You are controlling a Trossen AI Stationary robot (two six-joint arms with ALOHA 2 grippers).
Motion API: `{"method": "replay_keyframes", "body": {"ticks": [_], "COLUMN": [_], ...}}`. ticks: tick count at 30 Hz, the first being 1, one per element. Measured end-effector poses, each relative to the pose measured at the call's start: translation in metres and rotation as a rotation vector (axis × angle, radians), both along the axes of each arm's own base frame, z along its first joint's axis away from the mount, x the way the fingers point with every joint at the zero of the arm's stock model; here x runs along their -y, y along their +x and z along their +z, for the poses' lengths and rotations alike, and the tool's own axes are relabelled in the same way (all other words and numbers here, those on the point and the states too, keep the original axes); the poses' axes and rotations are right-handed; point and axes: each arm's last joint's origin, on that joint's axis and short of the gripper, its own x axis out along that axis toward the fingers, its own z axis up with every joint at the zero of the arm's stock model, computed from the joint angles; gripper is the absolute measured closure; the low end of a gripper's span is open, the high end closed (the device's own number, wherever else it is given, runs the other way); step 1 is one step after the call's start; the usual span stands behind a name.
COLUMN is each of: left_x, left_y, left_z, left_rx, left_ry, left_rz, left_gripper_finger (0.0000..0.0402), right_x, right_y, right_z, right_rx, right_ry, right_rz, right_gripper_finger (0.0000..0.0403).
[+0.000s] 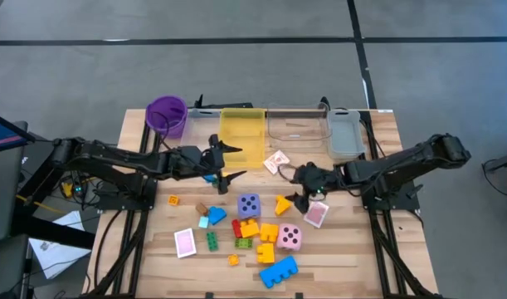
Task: Pick & Place Toys
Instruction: Put the large yellow game piece into the gray bin
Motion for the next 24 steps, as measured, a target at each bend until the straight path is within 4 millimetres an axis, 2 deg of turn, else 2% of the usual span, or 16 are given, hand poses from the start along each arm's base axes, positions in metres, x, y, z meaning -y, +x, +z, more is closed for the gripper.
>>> {"method": "replay_keyframes", "body": {"ticks": [2, 7, 10, 16, 24], "left_x": [0.0, 0.0, 0.0, 0.0, 0.0], "left_y": [-0.002, -0.008, -0.009, -0.009, -0.009], "left_z": [0.003, 0.009, 0.012, 0.012, 0.013], "left_rx": [0.012, 0.027, 0.049, 0.055, 0.076], "left_ry": [0.0, -0.001, -0.002, -0.015, -0.059], "left_rz": [0.0, 0.0, -0.001, 0.001, 0.006], "left_gripper_finger": [0.0073, 0.0073, 0.0073, 0.0073, 0.0073], "right_x": [-0.007, -0.021, -0.02, -0.009, -0.012], "right_y": [-0.001, 0.013, 0.02, 0.025, 0.028], "right_z": [0.0, -0.008, -0.027, -0.072, -0.08], "right_rx": [0.004, 0.103, 0.075, -0.044, -0.054], "right_ry": [-0.08, -0.238, -0.289, -0.312, -0.229], "right_rz": [0.059, 0.182, 0.219, 0.236, 0.344], "right_gripper_finger": [0.0088, 0.0088, 0.0088, 0.0088, 0.0088]}}
